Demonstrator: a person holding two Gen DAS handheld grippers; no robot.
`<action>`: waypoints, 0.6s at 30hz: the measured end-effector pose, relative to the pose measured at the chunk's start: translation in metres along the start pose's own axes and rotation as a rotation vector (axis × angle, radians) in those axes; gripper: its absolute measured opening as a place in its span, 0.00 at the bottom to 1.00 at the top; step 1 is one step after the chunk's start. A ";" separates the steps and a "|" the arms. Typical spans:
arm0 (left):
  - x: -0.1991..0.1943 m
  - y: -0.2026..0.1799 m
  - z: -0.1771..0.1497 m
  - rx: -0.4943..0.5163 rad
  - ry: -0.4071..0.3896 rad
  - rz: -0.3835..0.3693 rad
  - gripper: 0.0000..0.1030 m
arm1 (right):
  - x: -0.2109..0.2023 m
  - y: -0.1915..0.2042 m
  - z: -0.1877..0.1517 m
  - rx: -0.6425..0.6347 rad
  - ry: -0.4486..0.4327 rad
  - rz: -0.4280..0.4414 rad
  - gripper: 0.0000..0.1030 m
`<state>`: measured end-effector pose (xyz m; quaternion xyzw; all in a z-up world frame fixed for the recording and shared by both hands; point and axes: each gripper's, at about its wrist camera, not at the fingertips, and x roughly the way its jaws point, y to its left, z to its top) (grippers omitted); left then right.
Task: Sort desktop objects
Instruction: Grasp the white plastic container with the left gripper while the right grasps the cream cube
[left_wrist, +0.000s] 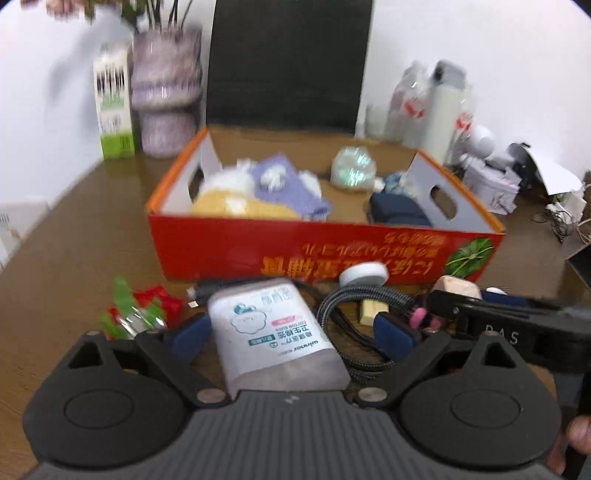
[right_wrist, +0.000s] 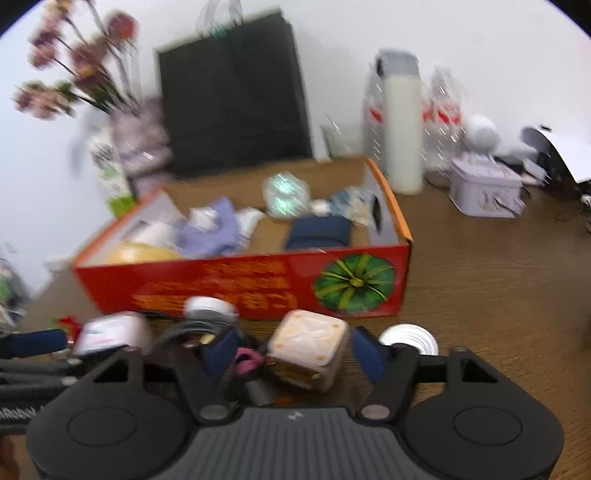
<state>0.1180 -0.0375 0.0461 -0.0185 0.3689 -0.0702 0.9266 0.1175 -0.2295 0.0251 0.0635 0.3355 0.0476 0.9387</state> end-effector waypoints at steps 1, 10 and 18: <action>0.006 0.002 0.000 -0.017 0.015 0.009 0.88 | 0.007 -0.002 -0.001 0.014 0.019 -0.001 0.47; 0.017 0.005 -0.006 -0.015 0.050 0.053 0.68 | 0.018 0.003 -0.012 -0.025 0.015 -0.055 0.40; -0.061 0.008 -0.013 -0.012 -0.058 -0.006 0.64 | -0.005 -0.003 -0.009 0.025 -0.085 -0.001 0.37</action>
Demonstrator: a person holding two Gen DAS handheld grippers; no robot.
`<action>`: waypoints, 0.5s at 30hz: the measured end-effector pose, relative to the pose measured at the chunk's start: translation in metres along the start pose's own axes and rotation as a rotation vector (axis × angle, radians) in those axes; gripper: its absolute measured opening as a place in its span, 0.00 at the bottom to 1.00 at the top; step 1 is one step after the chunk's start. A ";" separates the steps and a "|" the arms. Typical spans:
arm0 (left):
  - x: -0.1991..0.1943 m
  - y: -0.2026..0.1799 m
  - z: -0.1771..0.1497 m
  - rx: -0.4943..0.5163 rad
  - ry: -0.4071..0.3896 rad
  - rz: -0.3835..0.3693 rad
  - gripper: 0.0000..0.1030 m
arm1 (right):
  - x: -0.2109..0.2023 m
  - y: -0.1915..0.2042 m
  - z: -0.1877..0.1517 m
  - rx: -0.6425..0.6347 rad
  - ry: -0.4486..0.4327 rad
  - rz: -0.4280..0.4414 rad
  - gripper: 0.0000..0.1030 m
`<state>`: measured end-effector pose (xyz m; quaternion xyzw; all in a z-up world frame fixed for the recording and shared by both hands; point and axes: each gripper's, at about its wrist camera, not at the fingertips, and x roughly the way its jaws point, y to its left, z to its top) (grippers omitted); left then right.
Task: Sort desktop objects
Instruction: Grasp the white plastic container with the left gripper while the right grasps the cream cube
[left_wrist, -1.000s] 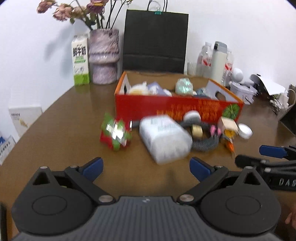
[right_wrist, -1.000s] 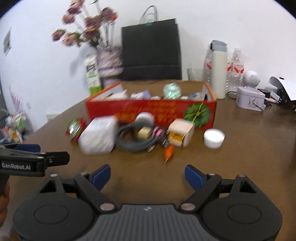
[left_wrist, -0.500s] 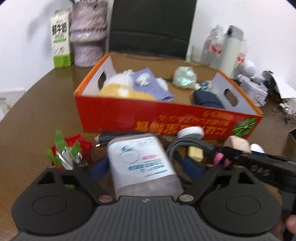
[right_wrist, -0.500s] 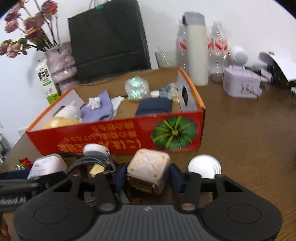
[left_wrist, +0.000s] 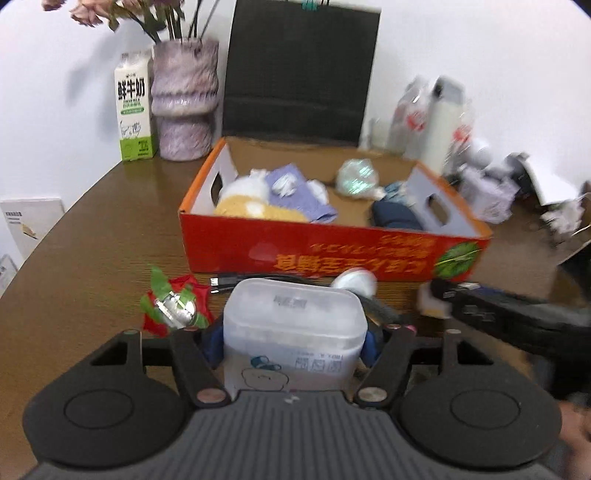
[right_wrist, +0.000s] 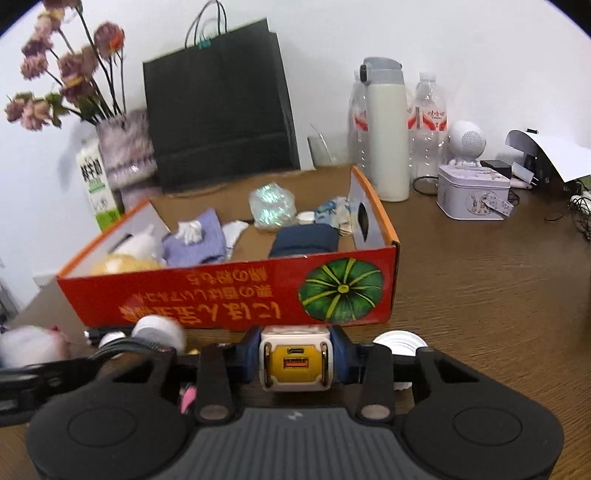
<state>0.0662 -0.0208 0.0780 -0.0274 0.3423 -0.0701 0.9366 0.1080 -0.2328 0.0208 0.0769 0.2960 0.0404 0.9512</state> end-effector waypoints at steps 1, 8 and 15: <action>-0.007 0.000 -0.002 0.005 -0.006 -0.009 0.64 | -0.001 0.000 -0.001 0.014 0.002 0.015 0.37; -0.045 0.004 -0.036 0.020 0.023 -0.035 0.64 | -0.032 0.013 -0.011 -0.042 -0.031 -0.002 0.37; -0.071 0.005 -0.077 0.072 0.056 -0.034 0.64 | -0.089 0.020 -0.050 -0.100 -0.026 0.024 0.37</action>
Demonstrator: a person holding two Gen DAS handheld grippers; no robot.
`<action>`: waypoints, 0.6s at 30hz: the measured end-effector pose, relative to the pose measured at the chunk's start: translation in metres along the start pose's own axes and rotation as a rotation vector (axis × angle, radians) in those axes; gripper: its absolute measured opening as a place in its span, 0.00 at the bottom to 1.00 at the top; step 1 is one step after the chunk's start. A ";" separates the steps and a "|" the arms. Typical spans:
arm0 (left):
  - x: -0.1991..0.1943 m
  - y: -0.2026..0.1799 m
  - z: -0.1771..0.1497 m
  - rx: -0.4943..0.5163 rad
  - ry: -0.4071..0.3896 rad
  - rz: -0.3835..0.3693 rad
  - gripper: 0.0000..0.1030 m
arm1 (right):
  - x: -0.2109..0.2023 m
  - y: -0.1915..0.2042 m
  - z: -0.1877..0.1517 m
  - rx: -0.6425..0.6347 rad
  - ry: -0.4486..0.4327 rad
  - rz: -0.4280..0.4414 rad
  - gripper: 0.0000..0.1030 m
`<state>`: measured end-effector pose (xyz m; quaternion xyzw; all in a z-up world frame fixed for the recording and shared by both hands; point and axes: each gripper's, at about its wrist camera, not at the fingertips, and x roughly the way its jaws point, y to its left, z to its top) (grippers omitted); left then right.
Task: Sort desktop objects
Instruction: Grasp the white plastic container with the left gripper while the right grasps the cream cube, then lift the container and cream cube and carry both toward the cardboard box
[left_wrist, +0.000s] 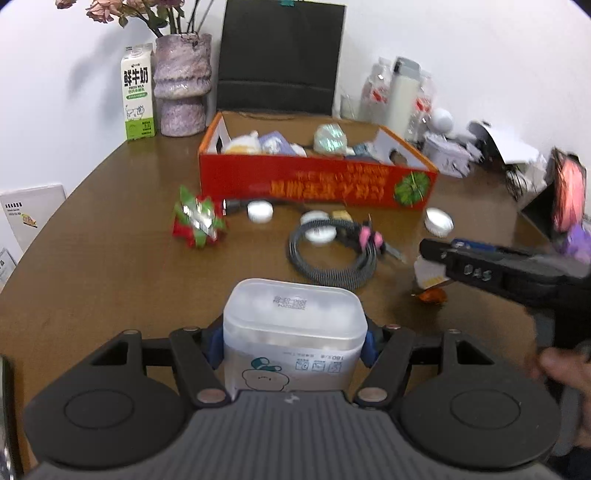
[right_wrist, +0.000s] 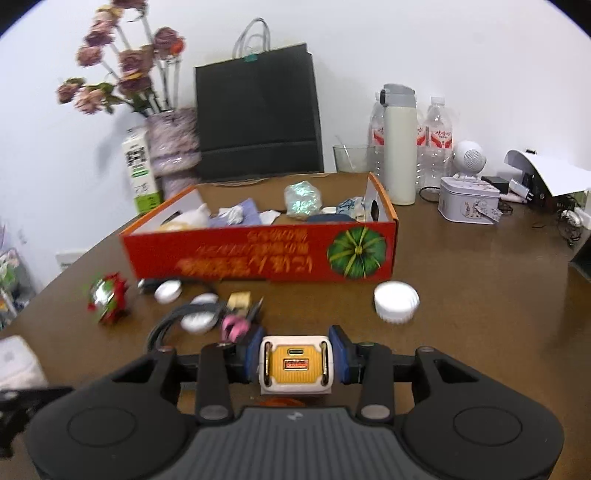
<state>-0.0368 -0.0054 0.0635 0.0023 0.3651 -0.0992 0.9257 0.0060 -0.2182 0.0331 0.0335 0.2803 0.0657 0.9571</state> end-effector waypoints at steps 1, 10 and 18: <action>-0.002 -0.001 -0.007 0.004 0.001 0.004 0.64 | -0.009 0.002 -0.005 -0.014 0.002 0.007 0.37; -0.004 -0.007 -0.032 0.021 -0.005 0.039 0.65 | -0.042 0.005 -0.040 -0.111 0.056 0.057 0.37; 0.000 -0.005 -0.036 0.010 -0.025 0.005 0.78 | -0.042 0.005 -0.048 -0.118 0.083 0.065 0.51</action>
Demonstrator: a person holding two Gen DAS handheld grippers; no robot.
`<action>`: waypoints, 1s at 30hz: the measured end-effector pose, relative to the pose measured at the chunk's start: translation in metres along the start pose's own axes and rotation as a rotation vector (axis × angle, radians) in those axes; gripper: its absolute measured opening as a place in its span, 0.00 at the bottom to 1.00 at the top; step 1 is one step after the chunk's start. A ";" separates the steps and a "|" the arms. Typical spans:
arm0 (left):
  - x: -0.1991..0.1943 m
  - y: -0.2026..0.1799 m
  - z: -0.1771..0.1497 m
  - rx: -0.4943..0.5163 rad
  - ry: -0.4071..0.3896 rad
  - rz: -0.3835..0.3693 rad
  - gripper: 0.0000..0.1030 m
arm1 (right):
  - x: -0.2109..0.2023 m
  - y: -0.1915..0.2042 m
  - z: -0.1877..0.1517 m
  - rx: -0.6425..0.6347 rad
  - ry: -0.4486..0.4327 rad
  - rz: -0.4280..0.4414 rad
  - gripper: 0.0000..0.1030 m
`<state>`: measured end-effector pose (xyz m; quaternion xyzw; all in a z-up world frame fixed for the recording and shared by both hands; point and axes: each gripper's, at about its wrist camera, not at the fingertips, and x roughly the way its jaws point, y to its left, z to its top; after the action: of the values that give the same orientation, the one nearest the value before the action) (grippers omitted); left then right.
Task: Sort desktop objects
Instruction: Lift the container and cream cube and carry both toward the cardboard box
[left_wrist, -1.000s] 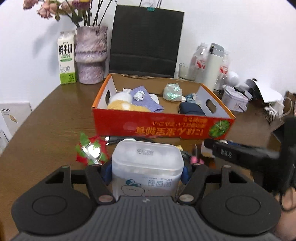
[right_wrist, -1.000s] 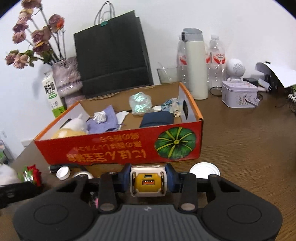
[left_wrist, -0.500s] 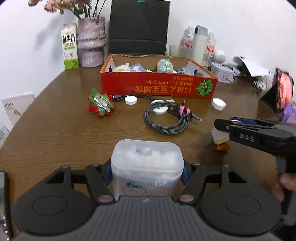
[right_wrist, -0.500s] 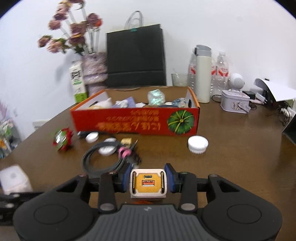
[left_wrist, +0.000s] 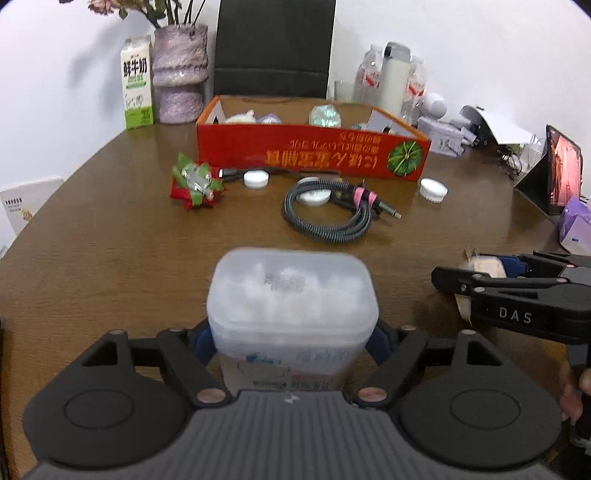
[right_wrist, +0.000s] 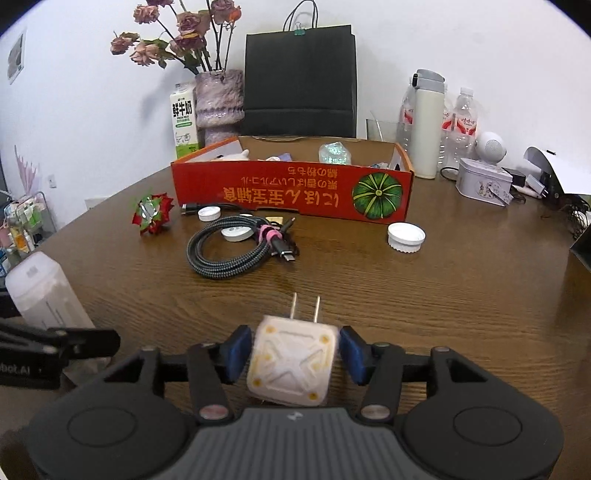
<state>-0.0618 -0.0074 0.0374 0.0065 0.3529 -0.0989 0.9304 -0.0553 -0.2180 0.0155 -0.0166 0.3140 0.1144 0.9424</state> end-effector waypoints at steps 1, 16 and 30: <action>-0.001 0.001 0.002 -0.008 -0.010 0.008 0.78 | 0.000 0.000 0.001 0.000 0.001 0.000 0.51; -0.012 -0.004 0.019 0.118 -0.062 -0.003 0.64 | -0.023 -0.001 -0.018 0.015 -0.019 -0.027 0.37; 0.121 -0.039 0.095 0.213 0.165 -0.069 0.64 | -0.002 -0.032 -0.004 0.094 -0.026 -0.007 0.37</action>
<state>0.0814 -0.0749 0.0309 0.1010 0.4159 -0.1668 0.8883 -0.0522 -0.2498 0.0124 0.0282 0.3066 0.0963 0.9465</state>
